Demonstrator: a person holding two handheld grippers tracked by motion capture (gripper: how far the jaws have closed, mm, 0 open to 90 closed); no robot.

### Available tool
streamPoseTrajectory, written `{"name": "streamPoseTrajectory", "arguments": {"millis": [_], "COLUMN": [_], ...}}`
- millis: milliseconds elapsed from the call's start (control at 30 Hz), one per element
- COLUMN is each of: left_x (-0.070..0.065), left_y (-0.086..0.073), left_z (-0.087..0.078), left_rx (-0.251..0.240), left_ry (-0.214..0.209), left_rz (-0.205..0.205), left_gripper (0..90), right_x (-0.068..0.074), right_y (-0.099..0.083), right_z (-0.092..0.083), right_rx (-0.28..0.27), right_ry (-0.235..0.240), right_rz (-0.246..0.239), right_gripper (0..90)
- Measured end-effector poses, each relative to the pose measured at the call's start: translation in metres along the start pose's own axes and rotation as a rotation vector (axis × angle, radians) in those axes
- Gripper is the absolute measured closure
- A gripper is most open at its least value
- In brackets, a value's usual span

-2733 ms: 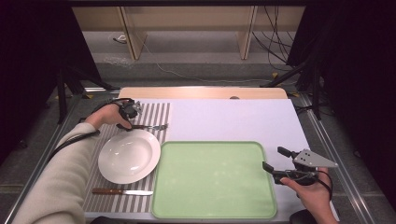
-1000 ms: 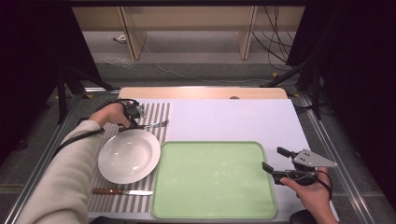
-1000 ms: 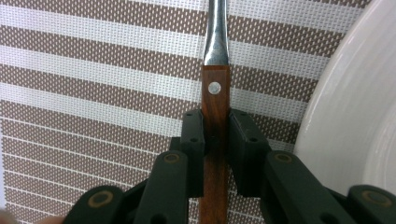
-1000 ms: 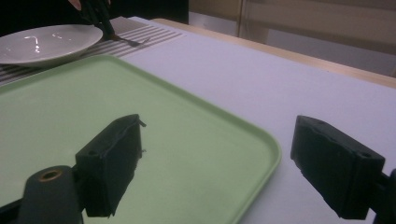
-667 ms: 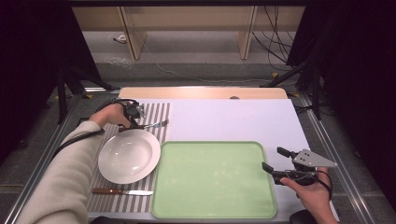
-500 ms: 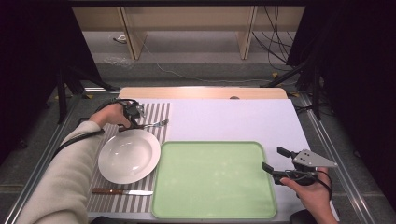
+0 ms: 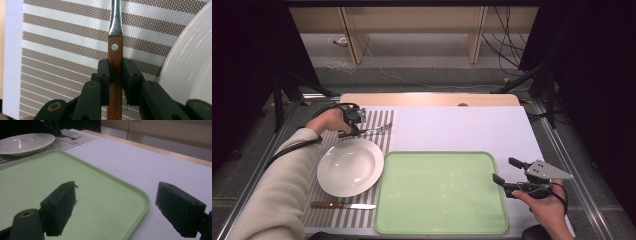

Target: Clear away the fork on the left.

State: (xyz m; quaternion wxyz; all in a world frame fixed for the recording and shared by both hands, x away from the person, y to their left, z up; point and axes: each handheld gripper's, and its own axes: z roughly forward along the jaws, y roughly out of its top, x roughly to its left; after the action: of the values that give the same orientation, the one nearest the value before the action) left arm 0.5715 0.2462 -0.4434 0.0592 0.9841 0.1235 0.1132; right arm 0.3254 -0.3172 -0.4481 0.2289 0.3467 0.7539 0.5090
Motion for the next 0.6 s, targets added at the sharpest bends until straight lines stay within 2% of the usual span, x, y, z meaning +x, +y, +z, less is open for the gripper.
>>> {"name": "streamPoseTrajectory", "arguments": {"millis": [267,433,600], "left_x": [0.001,0.001,0.0], "left_y": [-0.001,-0.002,-0.003], "left_z": [-0.009,-0.016,-0.022], "left_rx": [-0.035,-0.067,-0.11], "left_ry": [0.015,0.023,0.015], "left_rz": [-0.092,-0.162,-0.253], "left_gripper": [76.5,76.5,76.5], "right_x": [0.0,0.0,0.0], "right_y": [0.0,0.0,0.0], "right_z": [0.0,0.0,0.0], "right_rx": [0.002,0.004,0.004], "right_ry": [-0.001,0.0,0.001], "right_rz": [-0.002,-0.001,-0.002], "right_gripper": [17.5,17.5,17.4]}}
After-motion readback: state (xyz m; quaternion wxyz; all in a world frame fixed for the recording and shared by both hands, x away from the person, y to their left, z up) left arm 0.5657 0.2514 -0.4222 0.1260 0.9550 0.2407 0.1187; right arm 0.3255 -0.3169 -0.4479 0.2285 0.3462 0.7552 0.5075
